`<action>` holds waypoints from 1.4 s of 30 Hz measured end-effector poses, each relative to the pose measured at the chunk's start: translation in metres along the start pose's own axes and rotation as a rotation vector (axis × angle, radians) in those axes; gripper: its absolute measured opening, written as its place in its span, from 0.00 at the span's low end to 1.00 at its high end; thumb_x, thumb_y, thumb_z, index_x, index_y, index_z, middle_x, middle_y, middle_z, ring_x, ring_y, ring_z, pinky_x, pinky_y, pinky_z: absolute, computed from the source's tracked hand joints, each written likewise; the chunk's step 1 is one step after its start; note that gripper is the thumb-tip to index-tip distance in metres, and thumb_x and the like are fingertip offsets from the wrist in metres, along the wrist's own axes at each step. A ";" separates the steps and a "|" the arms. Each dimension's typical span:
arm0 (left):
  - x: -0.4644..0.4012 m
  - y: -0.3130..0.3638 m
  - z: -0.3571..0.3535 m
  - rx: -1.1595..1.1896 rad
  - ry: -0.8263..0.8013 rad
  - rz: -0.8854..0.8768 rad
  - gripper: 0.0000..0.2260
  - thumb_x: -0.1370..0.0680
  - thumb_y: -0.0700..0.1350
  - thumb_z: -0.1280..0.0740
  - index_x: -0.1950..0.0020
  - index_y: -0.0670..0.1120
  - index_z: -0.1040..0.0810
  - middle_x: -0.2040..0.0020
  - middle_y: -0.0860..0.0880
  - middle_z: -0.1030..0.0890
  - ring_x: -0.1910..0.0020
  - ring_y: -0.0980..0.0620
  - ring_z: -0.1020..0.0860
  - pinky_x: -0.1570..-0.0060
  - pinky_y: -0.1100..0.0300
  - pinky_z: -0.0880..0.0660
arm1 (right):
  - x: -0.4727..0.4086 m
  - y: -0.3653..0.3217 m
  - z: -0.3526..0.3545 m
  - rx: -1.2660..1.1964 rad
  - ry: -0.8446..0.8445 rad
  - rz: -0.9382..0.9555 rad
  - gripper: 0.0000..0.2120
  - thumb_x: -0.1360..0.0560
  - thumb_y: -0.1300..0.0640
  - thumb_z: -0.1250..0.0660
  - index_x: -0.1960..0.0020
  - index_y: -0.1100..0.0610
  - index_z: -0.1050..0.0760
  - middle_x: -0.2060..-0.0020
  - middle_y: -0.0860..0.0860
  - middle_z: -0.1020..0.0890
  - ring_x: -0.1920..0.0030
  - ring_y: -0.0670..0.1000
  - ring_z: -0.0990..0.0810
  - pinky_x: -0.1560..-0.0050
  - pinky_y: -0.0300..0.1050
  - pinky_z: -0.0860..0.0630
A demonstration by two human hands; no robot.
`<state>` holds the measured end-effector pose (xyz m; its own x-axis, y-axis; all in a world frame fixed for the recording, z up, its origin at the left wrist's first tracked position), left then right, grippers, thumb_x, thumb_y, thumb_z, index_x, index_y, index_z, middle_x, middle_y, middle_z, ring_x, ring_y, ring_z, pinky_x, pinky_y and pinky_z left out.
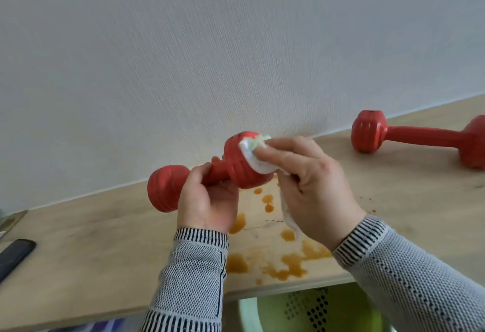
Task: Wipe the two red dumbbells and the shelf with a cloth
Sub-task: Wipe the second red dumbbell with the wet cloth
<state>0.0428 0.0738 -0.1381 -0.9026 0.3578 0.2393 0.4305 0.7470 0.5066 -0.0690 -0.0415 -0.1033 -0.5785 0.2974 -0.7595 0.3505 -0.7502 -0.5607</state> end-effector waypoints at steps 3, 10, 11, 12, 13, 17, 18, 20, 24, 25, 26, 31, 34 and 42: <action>0.007 0.002 -0.005 0.041 0.009 0.003 0.11 0.22 0.35 0.42 0.63 0.43 0.28 0.66 0.47 0.23 0.65 0.53 0.22 0.56 0.63 0.23 | -0.004 0.018 0.007 -0.056 0.023 -0.192 0.16 0.27 0.67 0.37 0.45 0.53 0.18 0.48 0.46 0.19 0.48 0.45 0.20 0.45 0.38 0.26; 0.009 0.003 -0.011 0.035 -0.164 0.111 0.20 0.23 0.37 0.43 0.31 0.42 0.29 0.30 0.46 0.28 0.33 0.47 0.26 0.47 0.49 0.21 | -0.005 -0.031 0.016 -0.079 0.045 0.106 0.18 0.28 0.69 0.41 0.43 0.57 0.21 0.47 0.51 0.21 0.46 0.53 0.23 0.46 0.45 0.25; 0.009 0.004 -0.010 0.068 -0.164 0.125 0.22 0.25 0.37 0.42 0.30 0.42 0.30 0.29 0.47 0.29 0.32 0.46 0.27 0.45 0.46 0.22 | -0.003 -0.031 0.015 -0.037 0.030 0.137 0.18 0.28 0.69 0.41 0.43 0.57 0.21 0.48 0.50 0.21 0.48 0.54 0.24 0.47 0.44 0.25; 0.009 0.006 -0.009 0.093 -0.179 0.123 0.21 0.27 0.36 0.42 0.33 0.42 0.28 0.33 0.48 0.26 0.33 0.47 0.26 0.43 0.45 0.24 | 0.000 -0.028 0.014 -0.011 0.015 0.149 0.18 0.28 0.69 0.42 0.44 0.57 0.20 0.49 0.50 0.21 0.49 0.53 0.24 0.48 0.43 0.26; 0.010 0.009 -0.009 0.123 -0.185 0.101 0.17 0.28 0.35 0.42 0.42 0.41 0.25 0.41 0.48 0.21 0.37 0.49 0.24 0.41 0.44 0.26 | 0.002 -0.023 0.013 -0.002 -0.001 0.145 0.17 0.27 0.67 0.43 0.45 0.57 0.20 0.49 0.50 0.20 0.50 0.53 0.24 0.49 0.42 0.26; 0.018 0.016 -0.012 0.140 -0.121 -0.028 0.05 0.30 0.35 0.42 0.62 0.45 0.33 0.68 0.48 0.27 0.70 0.51 0.23 0.56 0.54 0.21 | 0.008 0.000 0.010 0.000 -0.027 0.055 0.16 0.27 0.67 0.42 0.48 0.56 0.20 0.51 0.47 0.20 0.50 0.50 0.23 0.51 0.43 0.25; 0.020 0.017 -0.012 0.111 -0.097 -0.052 0.06 0.27 0.37 0.41 0.62 0.45 0.33 0.69 0.49 0.28 0.71 0.51 0.25 0.61 0.56 0.21 | 0.009 0.002 0.009 -0.008 -0.025 0.043 0.15 0.27 0.66 0.42 0.49 0.56 0.20 0.51 0.46 0.20 0.50 0.50 0.23 0.51 0.43 0.25; 0.019 0.018 -0.010 0.091 -0.053 -0.067 0.11 0.22 0.43 0.37 0.64 0.46 0.32 0.70 0.51 0.29 0.72 0.53 0.26 0.64 0.58 0.21 | 0.012 -0.004 0.008 -0.029 -0.019 0.061 0.14 0.26 0.63 0.43 0.51 0.56 0.19 0.52 0.46 0.20 0.51 0.48 0.24 0.50 0.40 0.26; 0.013 0.024 -0.005 0.162 -0.024 -0.029 0.14 0.21 0.49 0.34 0.65 0.48 0.31 0.71 0.54 0.29 0.74 0.57 0.27 0.53 0.59 0.22 | 0.018 -0.021 0.002 -0.012 -0.074 0.175 0.14 0.26 0.63 0.43 0.51 0.58 0.18 0.51 0.49 0.19 0.50 0.48 0.25 0.47 0.37 0.27; 0.012 0.023 -0.003 0.170 -0.023 -0.024 0.14 0.21 0.48 0.33 0.65 0.48 0.32 0.71 0.54 0.30 0.74 0.57 0.28 0.52 0.60 0.23 | 0.017 -0.018 0.002 -0.002 -0.063 0.174 0.14 0.26 0.64 0.42 0.51 0.58 0.18 0.50 0.49 0.19 0.50 0.49 0.24 0.48 0.39 0.26; 0.013 0.022 -0.002 0.166 -0.018 -0.024 0.14 0.21 0.48 0.33 0.65 0.48 0.32 0.71 0.54 0.30 0.74 0.57 0.28 0.52 0.61 0.23 | 0.015 -0.013 0.004 0.001 -0.037 0.152 0.14 0.26 0.63 0.42 0.50 0.58 0.18 0.50 0.48 0.19 0.50 0.49 0.23 0.48 0.41 0.25; 0.013 0.023 -0.002 0.173 -0.007 0.019 0.15 0.22 0.46 0.33 0.68 0.47 0.31 0.71 0.55 0.30 0.73 0.58 0.28 0.52 0.62 0.24 | 0.019 -0.018 0.005 -0.016 0.034 0.154 0.13 0.27 0.65 0.41 0.52 0.59 0.18 0.51 0.50 0.18 0.51 0.52 0.21 0.49 0.44 0.24; 0.009 0.029 0.003 0.203 -0.004 0.046 0.13 0.22 0.45 0.35 0.66 0.47 0.32 0.71 0.55 0.30 0.74 0.58 0.27 0.61 0.59 0.21 | 0.028 -0.036 -0.006 -0.031 -0.037 0.244 0.14 0.28 0.69 0.39 0.52 0.59 0.17 0.51 0.51 0.18 0.51 0.54 0.22 0.48 0.43 0.24; 0.021 0.021 -0.006 0.005 0.028 -0.028 0.13 0.23 0.48 0.31 0.64 0.48 0.31 0.71 0.53 0.29 0.72 0.56 0.28 0.48 0.61 0.28 | 0.008 0.019 -0.001 -0.124 0.014 -0.235 0.17 0.27 0.71 0.36 0.52 0.50 0.18 0.51 0.43 0.19 0.50 0.41 0.21 0.45 0.34 0.26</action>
<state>0.0328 0.0932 -0.1176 -0.9142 0.3207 0.2479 0.4046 0.7595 0.5093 -0.0666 -0.0530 -0.1203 -0.6450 0.4635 -0.6076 0.2959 -0.5816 -0.7577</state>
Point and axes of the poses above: each hand's wrist, its own x-axis away from the middle knuckle, its own z-axis out of the back of the hand, y = z × x, the point moved 5 cm from there along -x, towards the middle knuckle
